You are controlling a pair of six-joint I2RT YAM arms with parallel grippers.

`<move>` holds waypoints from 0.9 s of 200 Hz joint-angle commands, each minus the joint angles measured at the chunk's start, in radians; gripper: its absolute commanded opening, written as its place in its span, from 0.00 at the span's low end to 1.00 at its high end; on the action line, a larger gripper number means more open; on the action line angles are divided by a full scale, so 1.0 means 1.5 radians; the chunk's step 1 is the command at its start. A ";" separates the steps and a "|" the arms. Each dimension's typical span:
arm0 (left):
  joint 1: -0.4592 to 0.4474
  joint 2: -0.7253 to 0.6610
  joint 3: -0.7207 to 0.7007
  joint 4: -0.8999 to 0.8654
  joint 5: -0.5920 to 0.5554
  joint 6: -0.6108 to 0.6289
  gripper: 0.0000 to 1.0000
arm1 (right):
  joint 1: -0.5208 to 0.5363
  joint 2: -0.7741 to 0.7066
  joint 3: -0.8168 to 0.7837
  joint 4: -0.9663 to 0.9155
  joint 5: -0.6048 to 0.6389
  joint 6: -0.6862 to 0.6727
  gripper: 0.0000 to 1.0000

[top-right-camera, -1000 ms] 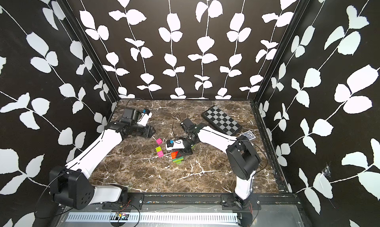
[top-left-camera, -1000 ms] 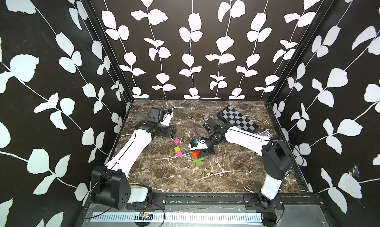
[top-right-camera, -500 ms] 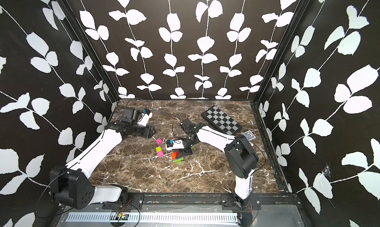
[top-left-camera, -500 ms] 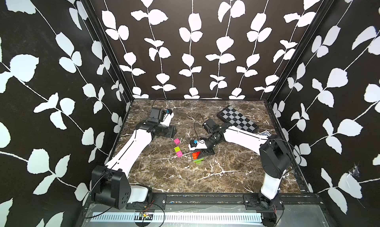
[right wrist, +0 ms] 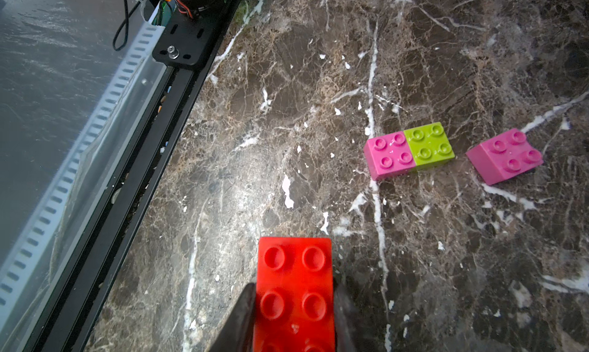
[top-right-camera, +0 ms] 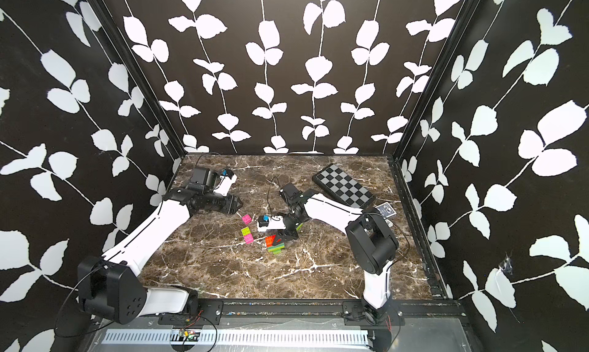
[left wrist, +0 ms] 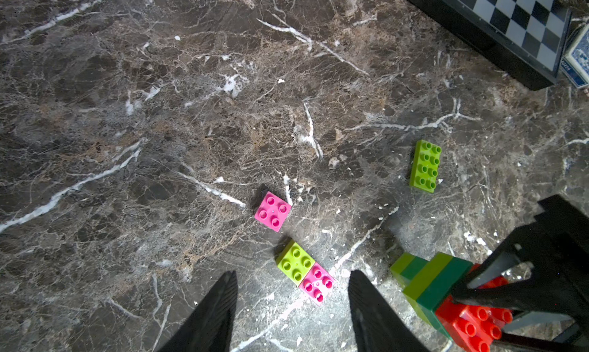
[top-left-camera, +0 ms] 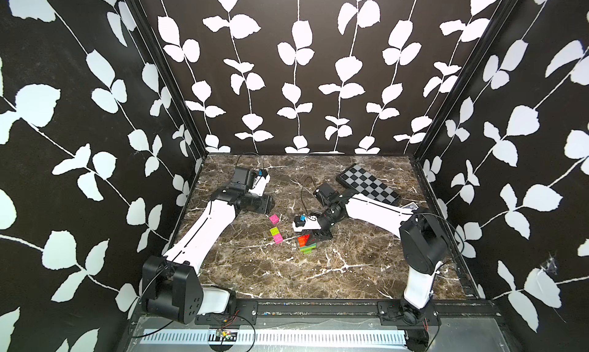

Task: Assemble a carrot with lego
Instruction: Assemble the lego brick with the lego brick.

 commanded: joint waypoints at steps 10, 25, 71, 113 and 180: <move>0.003 -0.003 0.007 0.005 0.011 0.008 0.58 | -0.002 0.017 0.006 -0.025 0.016 -0.004 0.19; 0.003 -0.002 0.007 0.005 0.012 0.007 0.58 | -0.001 0.013 -0.004 -0.017 0.016 0.004 0.19; 0.003 -0.004 0.007 0.004 0.015 0.006 0.58 | 0.003 0.001 -0.053 0.014 0.041 0.038 0.17; 0.003 -0.002 0.008 0.002 0.018 0.007 0.58 | 0.010 -0.014 -0.098 0.028 0.078 0.070 0.16; 0.003 -0.002 0.006 0.003 0.021 0.006 0.58 | 0.035 -0.006 -0.097 0.003 0.160 0.112 0.16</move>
